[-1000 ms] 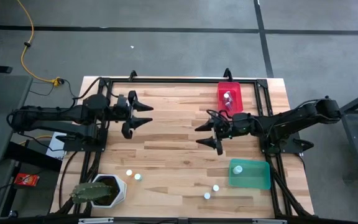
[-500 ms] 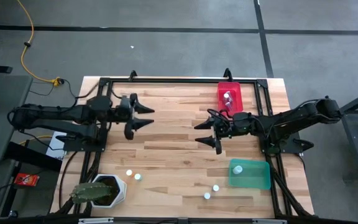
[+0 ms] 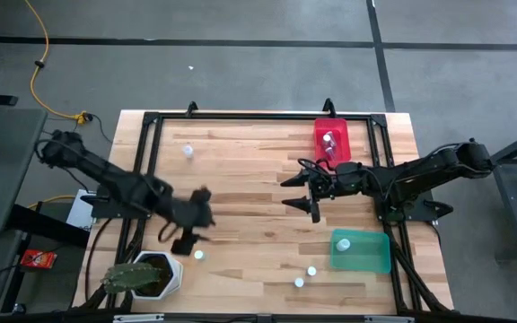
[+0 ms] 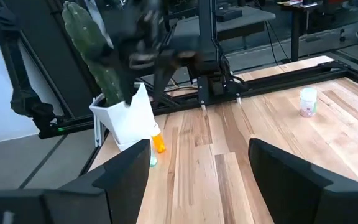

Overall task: Pick and place medicine bottles into bin by pill shape (circle, oval)
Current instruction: Put the green tablet bottle into the green bin

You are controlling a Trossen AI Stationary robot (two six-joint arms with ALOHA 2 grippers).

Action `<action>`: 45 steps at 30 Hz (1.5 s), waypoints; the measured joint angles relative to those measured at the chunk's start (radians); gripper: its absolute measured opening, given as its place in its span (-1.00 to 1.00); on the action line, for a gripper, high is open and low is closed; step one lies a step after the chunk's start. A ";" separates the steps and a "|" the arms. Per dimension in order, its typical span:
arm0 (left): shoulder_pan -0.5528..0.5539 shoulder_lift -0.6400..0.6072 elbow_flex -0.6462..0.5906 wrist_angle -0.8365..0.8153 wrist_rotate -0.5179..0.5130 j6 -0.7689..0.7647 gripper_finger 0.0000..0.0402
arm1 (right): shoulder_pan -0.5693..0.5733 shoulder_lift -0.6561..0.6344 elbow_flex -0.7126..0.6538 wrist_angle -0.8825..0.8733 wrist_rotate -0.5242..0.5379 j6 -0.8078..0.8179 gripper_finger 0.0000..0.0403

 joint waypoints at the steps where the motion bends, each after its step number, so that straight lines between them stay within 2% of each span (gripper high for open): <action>1: -0.030 0.024 0.002 -0.019 -0.006 -0.012 0.06 | -0.001 0.000 0.000 -0.001 0.001 0.000 0.31; 4: -0.106 0.102 0.003 -0.040 -0.010 -0.075 0.06 | -0.002 0.000 0.000 -0.008 0.003 -0.001 0.31; 7: -0.146 0.177 0.003 -0.045 0.008 -0.209 0.06 | -0.002 0.000 0.000 -0.023 0.021 -0.001 0.31; 13: -0.138 0.284 0.003 -0.047 0.070 -0.517 0.06 | -0.002 0.000 0.000 -0.043 0.043 0.002 0.31; 20: -0.148 0.321 0.003 -0.043 0.076 -0.720 0.06 | -0.002 0.000 0.000 -0.048 0.043 0.000 0.31; 29: -0.187 0.322 0.003 -0.115 0.068 -0.778 0.01 | -0.002 0.000 0.000 -0.059 0.043 0.001 0.31; 32: -0.199 0.322 0.003 -0.118 0.036 -0.777 0.00 | -0.002 0.000 0.000 -0.061 0.043 -0.001 0.31; 45: -0.229 0.357 0.003 -0.109 -0.014 -0.650 0.00 | -0.002 0.000 0.000 -0.079 0.045 0.002 0.31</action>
